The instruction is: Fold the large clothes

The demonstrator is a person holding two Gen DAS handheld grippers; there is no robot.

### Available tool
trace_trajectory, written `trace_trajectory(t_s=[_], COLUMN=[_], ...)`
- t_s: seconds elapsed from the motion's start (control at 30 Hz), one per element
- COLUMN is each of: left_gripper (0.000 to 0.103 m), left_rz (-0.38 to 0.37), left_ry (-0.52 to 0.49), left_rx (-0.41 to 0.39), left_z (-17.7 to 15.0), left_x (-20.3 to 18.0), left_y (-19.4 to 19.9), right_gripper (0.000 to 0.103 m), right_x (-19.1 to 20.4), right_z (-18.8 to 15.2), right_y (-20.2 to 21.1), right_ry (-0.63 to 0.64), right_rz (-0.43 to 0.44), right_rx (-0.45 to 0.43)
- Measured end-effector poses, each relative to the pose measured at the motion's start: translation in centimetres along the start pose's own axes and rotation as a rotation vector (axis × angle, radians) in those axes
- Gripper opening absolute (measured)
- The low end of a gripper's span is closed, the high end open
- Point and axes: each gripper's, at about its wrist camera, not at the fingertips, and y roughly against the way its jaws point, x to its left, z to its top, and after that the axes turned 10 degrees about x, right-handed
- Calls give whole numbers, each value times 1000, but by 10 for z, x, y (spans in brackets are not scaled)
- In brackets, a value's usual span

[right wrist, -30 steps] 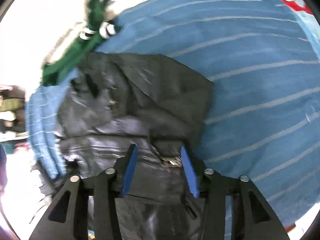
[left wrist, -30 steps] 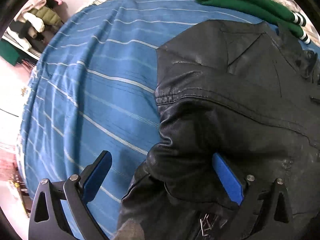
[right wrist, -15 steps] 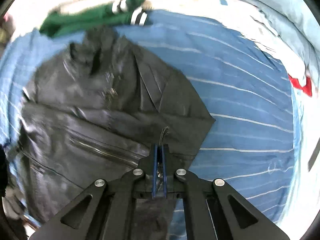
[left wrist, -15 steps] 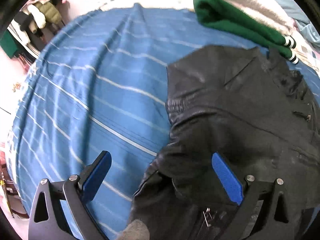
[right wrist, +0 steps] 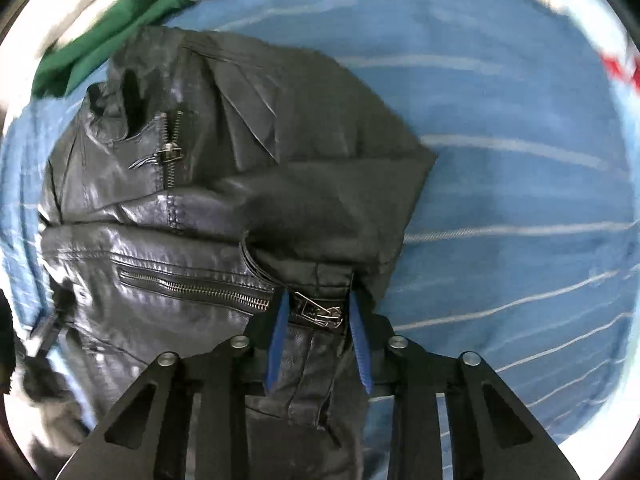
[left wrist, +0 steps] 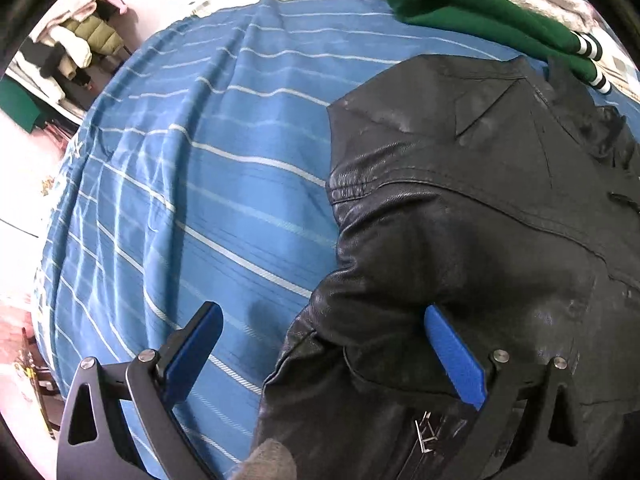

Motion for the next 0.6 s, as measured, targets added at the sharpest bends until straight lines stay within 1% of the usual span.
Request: trace_trajectory(t_s=[0.03, 0.1, 0.2, 0.3, 0.33, 0.4, 0.43, 0.47, 0.5, 0.53, 0.57, 0.6], left_gripper=[103, 103, 103, 103, 103, 103, 103, 103, 103, 103, 103, 103], left_rz=[4, 4, -2, -13, -21, -26, -23, -18, -8, -2, 5, 22], left_ry=[-3, -8, 4, 23, 32, 43, 45, 42, 37, 31, 20, 4], left_rx=[-6, -14, -20, -30, -39, -45, -45, -42, -35, -27, -19, -9], left_z=[-1, -4, -6, -6, -4, 1, 4, 8, 11, 13, 15, 17], left_x=[0, 2, 6, 6, 6, 4, 3, 1, -3, -6, -10, -14], left_y=[3, 9, 18, 27, 30, 31, 29, 26, 21, 17, 12, 6], right_gripper=[26, 26, 25, 25, 25, 25, 26, 26, 27, 27, 27, 29], right_x=[7, 14, 16, 13, 10, 2, -2, -4, -12, -15, -24, -38], right_z=[-4, -14, -26, -30, -30, -23, -18, -2, 10, 23, 25, 25], right_y=[8, 25, 52, 75, 78, 71, 65, 47, 23, 4, -1, 0], right_ry=[21, 43, 48, 47, 50, 44, 40, 39, 27, -22, -73, -145], right_rz=[-34, -65, -56, -57, -69, -77, -82, -81, -61, -55, -35, 14], right_rx=[-35, -93, -172, -251, -261, -267, -264, -203, -89, -9, 12, 8])
